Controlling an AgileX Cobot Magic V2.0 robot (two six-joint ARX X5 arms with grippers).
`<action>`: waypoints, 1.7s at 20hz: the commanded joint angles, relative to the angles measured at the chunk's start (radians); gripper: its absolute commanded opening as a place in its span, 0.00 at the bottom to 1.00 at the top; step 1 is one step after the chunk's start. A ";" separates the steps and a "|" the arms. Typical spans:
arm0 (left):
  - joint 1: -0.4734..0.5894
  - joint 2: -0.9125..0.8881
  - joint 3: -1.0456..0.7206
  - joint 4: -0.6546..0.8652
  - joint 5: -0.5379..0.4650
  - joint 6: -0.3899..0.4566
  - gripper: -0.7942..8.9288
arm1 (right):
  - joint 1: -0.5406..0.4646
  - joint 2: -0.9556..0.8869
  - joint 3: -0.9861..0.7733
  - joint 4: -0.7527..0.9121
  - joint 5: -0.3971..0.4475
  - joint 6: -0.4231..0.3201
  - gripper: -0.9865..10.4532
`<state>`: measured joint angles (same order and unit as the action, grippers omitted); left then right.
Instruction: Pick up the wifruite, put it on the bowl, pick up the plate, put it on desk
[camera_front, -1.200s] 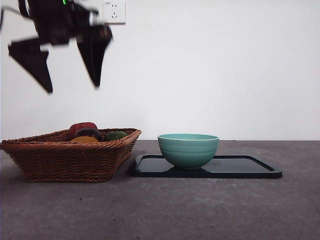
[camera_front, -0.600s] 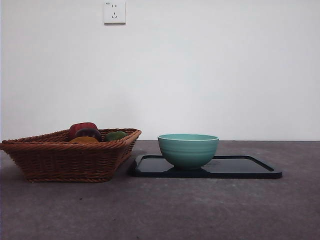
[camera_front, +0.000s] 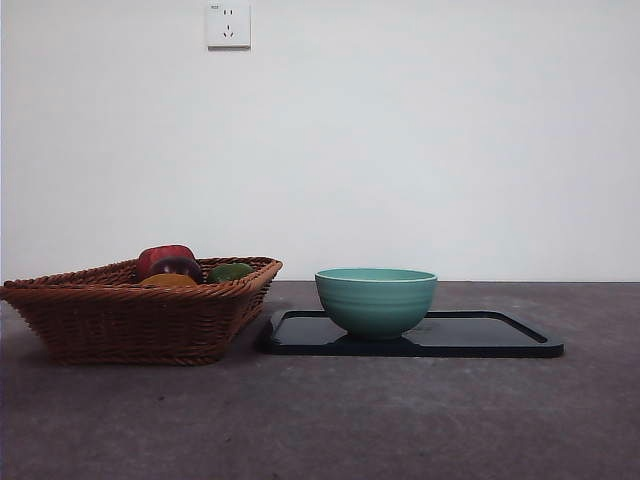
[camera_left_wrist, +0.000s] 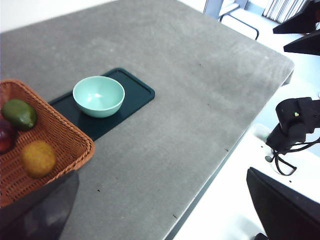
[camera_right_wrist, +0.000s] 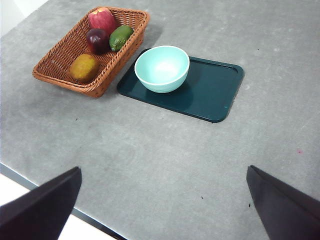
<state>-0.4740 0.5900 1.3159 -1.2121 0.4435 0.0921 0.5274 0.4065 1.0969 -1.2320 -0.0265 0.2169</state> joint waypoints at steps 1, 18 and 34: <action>-0.006 -0.045 -0.008 0.025 0.002 0.013 0.66 | 0.006 0.003 0.009 0.005 0.000 0.011 0.56; -0.051 -0.076 -0.010 0.032 0.002 0.012 0.66 | 0.006 0.322 0.010 0.236 -0.033 0.065 0.56; -0.051 -0.076 -0.010 0.055 0.002 0.013 0.66 | -0.059 1.202 0.291 0.358 -0.116 0.090 0.56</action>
<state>-0.5186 0.5087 1.2945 -1.1706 0.4438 0.0921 0.4629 1.5913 1.3739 -0.8761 -0.1390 0.2951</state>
